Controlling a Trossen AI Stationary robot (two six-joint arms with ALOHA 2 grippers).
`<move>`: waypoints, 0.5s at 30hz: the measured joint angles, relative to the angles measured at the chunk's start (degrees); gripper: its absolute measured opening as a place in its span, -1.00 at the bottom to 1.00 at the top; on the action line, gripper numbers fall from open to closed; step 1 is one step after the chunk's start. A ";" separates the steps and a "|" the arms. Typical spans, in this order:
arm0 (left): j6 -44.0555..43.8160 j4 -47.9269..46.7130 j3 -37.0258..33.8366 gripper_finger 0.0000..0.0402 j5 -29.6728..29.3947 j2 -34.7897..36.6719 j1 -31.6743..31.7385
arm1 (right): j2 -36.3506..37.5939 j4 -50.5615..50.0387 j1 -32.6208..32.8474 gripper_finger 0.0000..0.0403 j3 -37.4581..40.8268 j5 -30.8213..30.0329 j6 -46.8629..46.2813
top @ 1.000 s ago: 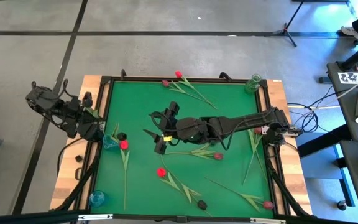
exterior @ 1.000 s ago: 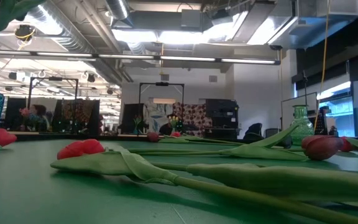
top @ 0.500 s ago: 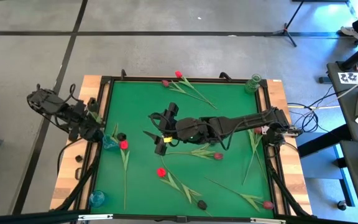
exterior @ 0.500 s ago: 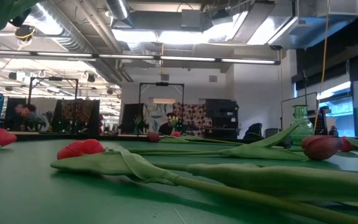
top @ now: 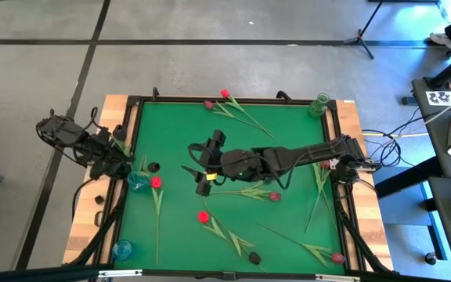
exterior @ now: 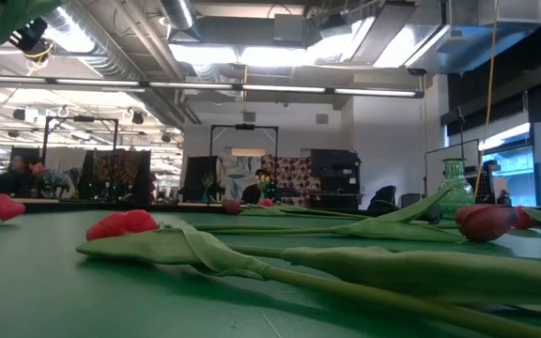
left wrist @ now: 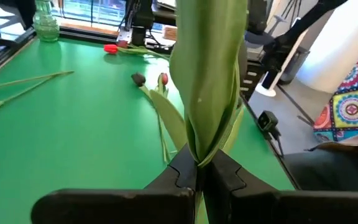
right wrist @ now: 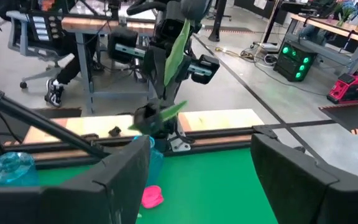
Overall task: Sort flowers into vase by color
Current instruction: Put the black tulip into the the top blue vase
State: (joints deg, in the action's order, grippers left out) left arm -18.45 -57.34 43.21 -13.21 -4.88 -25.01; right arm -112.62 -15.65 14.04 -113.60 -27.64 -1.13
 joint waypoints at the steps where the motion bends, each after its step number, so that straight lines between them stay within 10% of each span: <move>1: 0.28 0.01 -0.52 -0.98 0.61 0.61 -0.01 | 0.00 -0.48 0.26 0.37 0.00 -0.30 -0.06; 15: -5.08 -3.89 -0.09 -0.42 3.05 1.94 -0.01 | 0.00 -0.99 0.62 0.37 -0.02 0.20 -0.70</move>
State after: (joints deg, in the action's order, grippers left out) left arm -23.53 -61.23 43.11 -10.16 -2.94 -25.02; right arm -112.62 -16.64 14.66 -113.62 -27.44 -1.83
